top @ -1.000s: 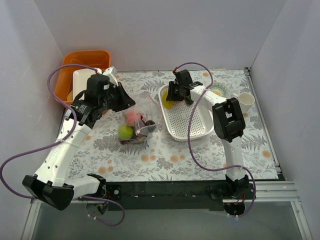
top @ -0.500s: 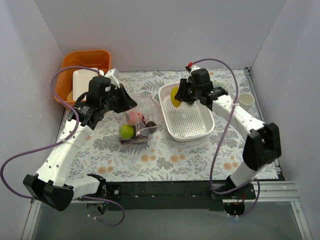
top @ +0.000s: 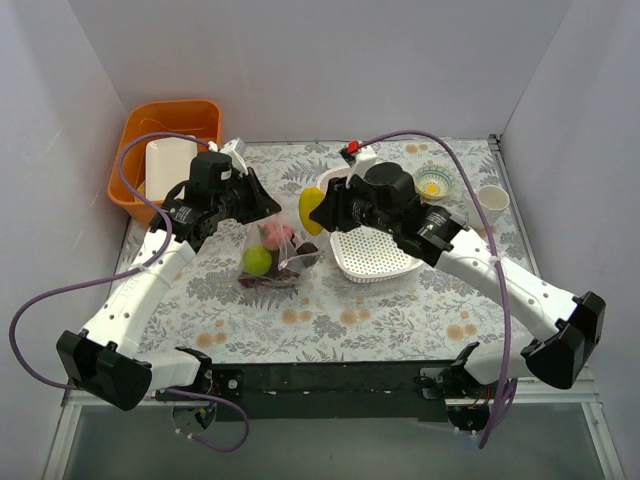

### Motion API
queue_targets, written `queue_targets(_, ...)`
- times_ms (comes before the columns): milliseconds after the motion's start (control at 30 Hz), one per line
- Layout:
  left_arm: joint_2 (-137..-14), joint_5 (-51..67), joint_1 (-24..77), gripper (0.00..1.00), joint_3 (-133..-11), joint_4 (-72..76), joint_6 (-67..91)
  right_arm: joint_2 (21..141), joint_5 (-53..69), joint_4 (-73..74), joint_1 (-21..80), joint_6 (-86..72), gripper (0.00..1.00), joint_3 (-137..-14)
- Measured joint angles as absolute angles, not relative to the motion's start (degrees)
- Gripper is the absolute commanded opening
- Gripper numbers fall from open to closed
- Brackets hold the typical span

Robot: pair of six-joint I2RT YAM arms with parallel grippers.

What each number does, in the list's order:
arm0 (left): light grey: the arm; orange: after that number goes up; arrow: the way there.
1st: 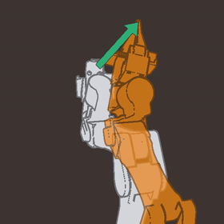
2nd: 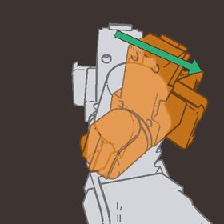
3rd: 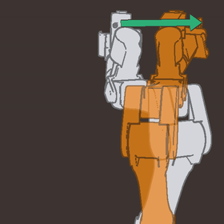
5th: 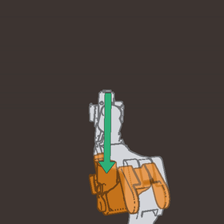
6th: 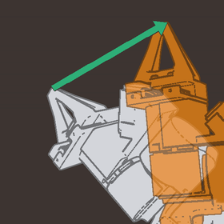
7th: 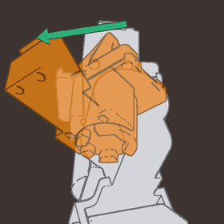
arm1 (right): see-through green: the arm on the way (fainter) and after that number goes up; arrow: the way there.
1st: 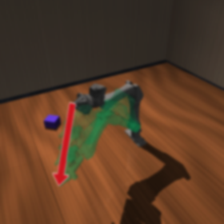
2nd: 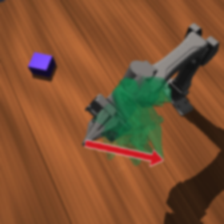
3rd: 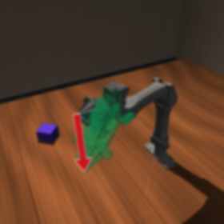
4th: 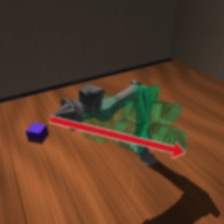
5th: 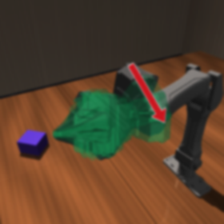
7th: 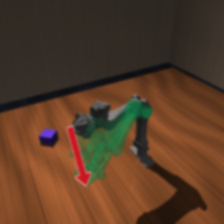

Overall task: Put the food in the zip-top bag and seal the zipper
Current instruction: Place the fake fruit in the zipper food storage bag.

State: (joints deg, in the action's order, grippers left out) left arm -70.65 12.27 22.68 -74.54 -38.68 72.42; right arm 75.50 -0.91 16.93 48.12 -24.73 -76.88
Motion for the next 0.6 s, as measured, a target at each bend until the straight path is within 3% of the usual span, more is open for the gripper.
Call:
queue_targets(200,-71.3,12.4,22.7,0.0,-74.5,-38.5,72.9,81.3,-2.2,17.0,49.9,-24.7,0.13,-76.9)
queue_targets(300,-71.3,12.5,22.7,0.0,-74.5,-38.5,73.3,84.7,-2.9,17.2,50.1,-24.0,0.19,-77.0)
queue_targets(333,-71.3,12.5,22.7,0.0,-74.5,-38.4,73.3,85.9,-3.0,17.6,50.1,-23.7,0.35,-77.2)
queue_targets(400,-71.3,12.5,22.7,0.0,-74.5,-38.4,73.5,88.1,-3.0,18.4,50.2,-23.1,0.51,-78.0)
queue_targets(433,-71.2,12.5,22.7,0.0,-74.5,-38.3,73.5,89.1,-3.0,18.8,50.3,-22.7,0.66,-78.5)
queue_targets(533,-71.2,12.5,22.7,0.0,-74.5,-38.3,73.6,90.2,-3.5,20.1,50.4,-21.9,0.84,-79.5)
queue_targets(600,-71.1,12.5,22.7,0.0,-74.5,-38.3,73.7,89.9,-4.5,20.6,50.5,-21.2,0.91,-80.3)
